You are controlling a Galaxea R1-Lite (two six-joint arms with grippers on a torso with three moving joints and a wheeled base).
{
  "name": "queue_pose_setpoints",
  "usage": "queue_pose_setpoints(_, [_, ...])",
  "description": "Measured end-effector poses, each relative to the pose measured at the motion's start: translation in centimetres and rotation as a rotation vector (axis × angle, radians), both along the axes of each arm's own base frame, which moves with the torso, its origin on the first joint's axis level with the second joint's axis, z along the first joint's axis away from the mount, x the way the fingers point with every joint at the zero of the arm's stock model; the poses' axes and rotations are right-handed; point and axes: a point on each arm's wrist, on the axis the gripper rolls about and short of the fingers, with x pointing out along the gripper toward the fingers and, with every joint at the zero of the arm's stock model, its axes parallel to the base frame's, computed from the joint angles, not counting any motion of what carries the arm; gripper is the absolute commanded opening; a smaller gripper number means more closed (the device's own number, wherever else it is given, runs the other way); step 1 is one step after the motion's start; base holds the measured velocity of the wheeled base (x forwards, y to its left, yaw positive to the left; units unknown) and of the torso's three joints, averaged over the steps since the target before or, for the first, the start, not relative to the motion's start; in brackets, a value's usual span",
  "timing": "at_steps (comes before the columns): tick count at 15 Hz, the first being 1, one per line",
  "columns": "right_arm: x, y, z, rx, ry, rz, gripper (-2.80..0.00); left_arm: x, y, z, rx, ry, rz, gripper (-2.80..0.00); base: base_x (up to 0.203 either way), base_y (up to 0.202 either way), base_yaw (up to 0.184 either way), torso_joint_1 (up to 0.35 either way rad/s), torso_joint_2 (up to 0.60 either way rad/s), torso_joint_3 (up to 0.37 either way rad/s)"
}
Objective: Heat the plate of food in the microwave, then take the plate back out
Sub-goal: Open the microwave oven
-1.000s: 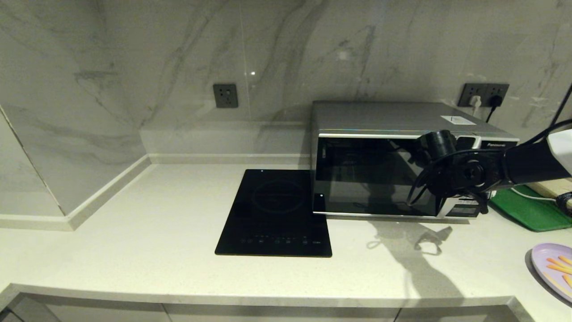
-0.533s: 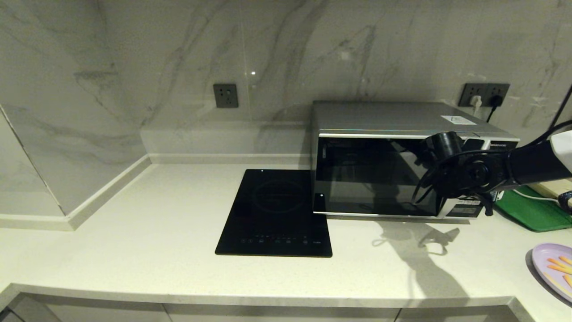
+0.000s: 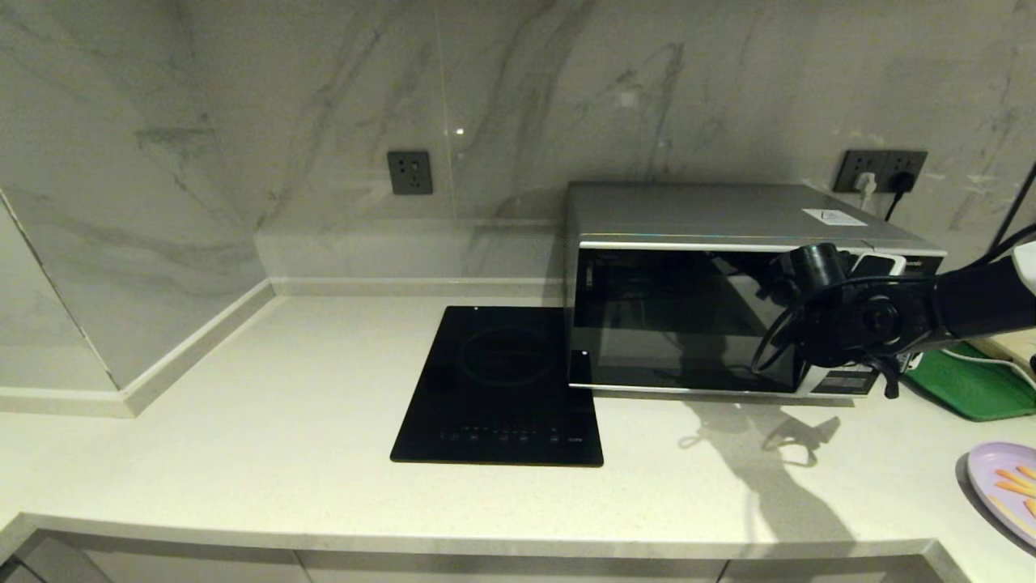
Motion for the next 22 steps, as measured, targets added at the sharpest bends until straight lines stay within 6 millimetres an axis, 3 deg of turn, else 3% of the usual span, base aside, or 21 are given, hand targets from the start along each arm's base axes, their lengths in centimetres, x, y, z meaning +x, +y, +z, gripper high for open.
queue_pose_setpoints(9, [-3.4,0.1,0.9,0.006,0.033,0.018,0.0,0.0,0.0,0.0,0.0,0.0,0.0,-2.8,0.0,0.0,0.0,0.0,0.0,0.0])
queue_pose_setpoints(11, [-4.0,1.3,1.0,0.028,0.048,0.087,0.0,0.0,0.0,0.0,0.0,0.0,0.0,-2.8,0.0,0.0,0.0,0.0,0.0,0.0])
queue_pose_setpoints(14, [-6.3,5.4,3.0,0.093,0.045,0.317,0.0,0.0,0.0,0.0,0.0,0.0,0.0,-2.8,0.0,0.0,0.0,0.0,0.0,0.0])
queue_pose_setpoints(15, [-7.6,6.9,4.1,0.106,0.037,0.407,-2.8,0.0,0.0,0.0,0.0,0.0,0.0,-2.8,0.0,0.0,0.0,0.0,0.0,0.0])
queue_pose_setpoints(18, [-12.4,10.1,7.5,0.125,0.004,0.652,-2.8,0.0,0.0,0.0,0.0,0.0,0.0,-2.8,0.0,0.0,0.0,0.0,0.0,0.0])
queue_pose_setpoints(22, [-17.3,9.6,12.7,0.197,-0.102,0.813,-2.8,0.0,0.0,0.0,0.0,0.0,0.0,-2.8,0.0,0.0,0.0,0.0,0.0,0.0])
